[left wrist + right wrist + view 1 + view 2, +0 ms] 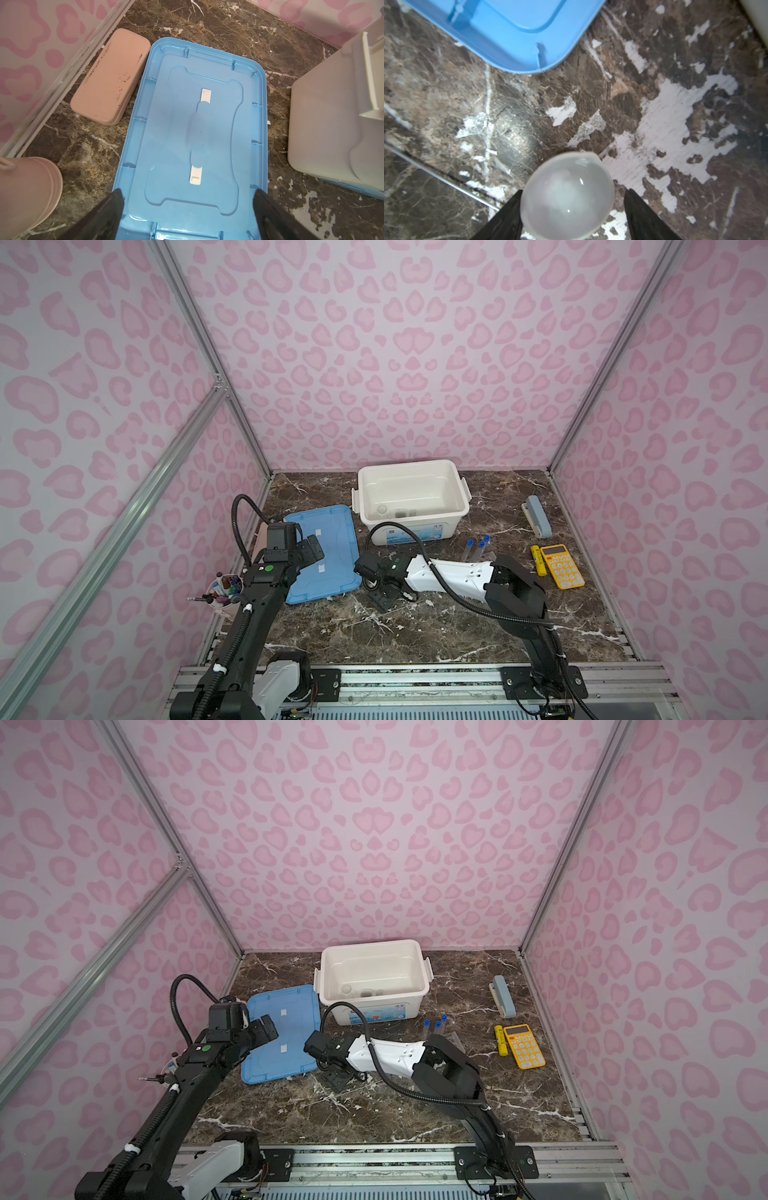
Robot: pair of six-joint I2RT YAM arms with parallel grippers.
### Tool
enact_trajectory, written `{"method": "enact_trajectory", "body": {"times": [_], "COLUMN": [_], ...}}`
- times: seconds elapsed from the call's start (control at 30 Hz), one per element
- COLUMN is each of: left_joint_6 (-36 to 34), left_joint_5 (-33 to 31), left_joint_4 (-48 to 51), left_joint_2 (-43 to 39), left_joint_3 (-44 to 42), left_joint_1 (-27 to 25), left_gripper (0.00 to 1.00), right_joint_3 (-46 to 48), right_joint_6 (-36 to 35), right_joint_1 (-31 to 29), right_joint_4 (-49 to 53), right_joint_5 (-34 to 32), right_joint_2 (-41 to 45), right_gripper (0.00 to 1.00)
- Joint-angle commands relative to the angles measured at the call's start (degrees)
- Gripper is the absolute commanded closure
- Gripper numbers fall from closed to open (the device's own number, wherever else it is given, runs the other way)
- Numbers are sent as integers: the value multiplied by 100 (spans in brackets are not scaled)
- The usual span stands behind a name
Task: Organize the chemistry lab equipment
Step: 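Lower right gripper and close it on the white porcelain dish rim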
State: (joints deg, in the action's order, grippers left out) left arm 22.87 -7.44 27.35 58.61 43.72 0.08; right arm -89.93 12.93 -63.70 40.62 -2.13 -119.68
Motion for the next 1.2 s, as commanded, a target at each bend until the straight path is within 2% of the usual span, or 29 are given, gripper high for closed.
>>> {"method": "enact_trajectory", "body": {"times": [0.0, 0.2, 0.7, 1.17], "left_joint_6": [-2, -2, -6, -5], "left_joint_5": [21, 48, 45, 37], "left_joint_4": [-37, -34, -28, -17], "left_joint_2": [1, 10, 36, 63], "left_joint_3": [-13, -13, -13, 7], "left_joint_1": [-8, -7, -7, -8], "left_gripper": [2, 2, 2, 2], "right_joint_3": [55, 63, 19, -30], "right_joint_6": [117, 320, 444, 535], "right_joint_1": [-11, 7, 130, 139], "right_joint_4": [-57, -119, -116, -55], "right_joint_5": [205, 339, 266, 477], "right_joint_2": [41, 8, -115, -310], "right_gripper": [19, 13, 13, 23]}}
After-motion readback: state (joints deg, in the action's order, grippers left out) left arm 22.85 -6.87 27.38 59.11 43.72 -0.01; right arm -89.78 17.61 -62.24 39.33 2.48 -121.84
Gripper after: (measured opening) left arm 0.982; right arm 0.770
